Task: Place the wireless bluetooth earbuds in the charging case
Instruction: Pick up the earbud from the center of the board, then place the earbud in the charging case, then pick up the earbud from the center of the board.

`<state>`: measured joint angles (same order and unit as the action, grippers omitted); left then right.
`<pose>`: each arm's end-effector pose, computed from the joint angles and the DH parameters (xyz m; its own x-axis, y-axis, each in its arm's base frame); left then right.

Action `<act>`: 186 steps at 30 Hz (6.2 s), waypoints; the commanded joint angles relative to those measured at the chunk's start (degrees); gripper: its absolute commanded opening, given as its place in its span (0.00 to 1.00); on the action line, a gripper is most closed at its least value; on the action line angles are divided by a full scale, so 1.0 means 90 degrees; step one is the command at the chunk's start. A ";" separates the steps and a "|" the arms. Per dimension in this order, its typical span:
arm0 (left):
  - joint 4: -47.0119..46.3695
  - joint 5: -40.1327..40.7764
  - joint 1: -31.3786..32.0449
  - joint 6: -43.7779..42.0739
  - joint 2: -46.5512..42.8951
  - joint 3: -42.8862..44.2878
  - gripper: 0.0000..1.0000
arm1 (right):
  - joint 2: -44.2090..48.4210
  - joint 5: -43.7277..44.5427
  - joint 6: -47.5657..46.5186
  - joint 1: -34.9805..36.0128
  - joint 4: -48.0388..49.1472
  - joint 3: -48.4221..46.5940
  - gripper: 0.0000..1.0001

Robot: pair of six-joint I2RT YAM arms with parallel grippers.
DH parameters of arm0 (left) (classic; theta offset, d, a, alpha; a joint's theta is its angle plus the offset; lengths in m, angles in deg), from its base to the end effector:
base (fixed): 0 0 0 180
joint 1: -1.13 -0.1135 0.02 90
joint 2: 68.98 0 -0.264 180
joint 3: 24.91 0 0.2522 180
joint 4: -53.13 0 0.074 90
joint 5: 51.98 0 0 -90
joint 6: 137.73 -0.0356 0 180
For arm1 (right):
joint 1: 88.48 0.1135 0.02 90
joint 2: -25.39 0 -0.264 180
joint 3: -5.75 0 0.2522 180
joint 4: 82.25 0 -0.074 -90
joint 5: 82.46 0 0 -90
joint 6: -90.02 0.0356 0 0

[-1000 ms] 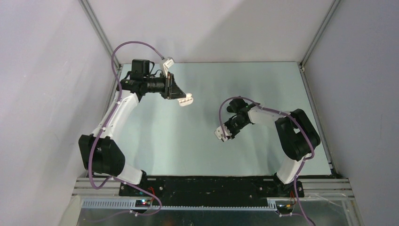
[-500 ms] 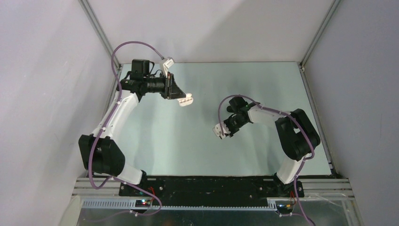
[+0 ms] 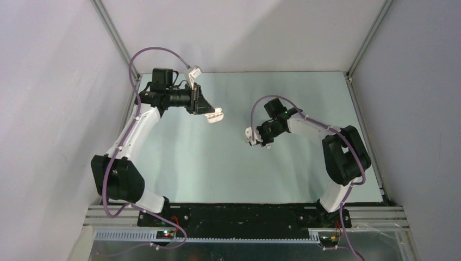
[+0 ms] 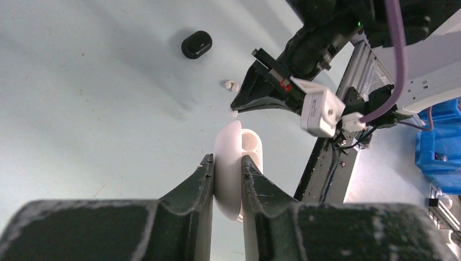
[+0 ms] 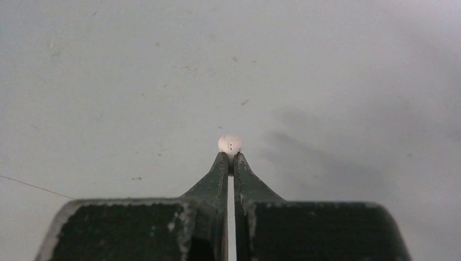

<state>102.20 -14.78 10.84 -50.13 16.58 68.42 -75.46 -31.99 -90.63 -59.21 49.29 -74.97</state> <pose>0.3118 -0.0821 0.3478 -0.6210 0.1319 -0.7726 0.7184 0.4899 -0.4938 0.2886 0.1877 0.1915 0.5890 -0.5540 -0.5884 -0.8055 -0.4615 -0.3717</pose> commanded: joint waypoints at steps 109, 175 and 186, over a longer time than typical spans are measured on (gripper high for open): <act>-0.1413 0.1294 0.2045 -0.4750 -0.2117 -0.1009 0.00 | 0.1390 0.0300 0.4535 0.1332 -0.0327 -0.3402 0.33; -0.1435 0.2710 0.1318 -0.3975 -0.2758 -0.1729 0.00 | -0.1178 0.2021 0.9942 -0.1301 0.0236 -0.0548 0.26; -0.1472 0.2759 0.1298 -0.4034 -0.2961 -0.1950 0.00 | -0.1032 0.2276 0.9912 -0.1174 0.0078 -0.0432 0.24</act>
<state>91.32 9.66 22.84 -85.73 -7.96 51.64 -85.08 -15.14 -1.06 -70.46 52.77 -79.89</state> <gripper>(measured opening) 0.018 0.240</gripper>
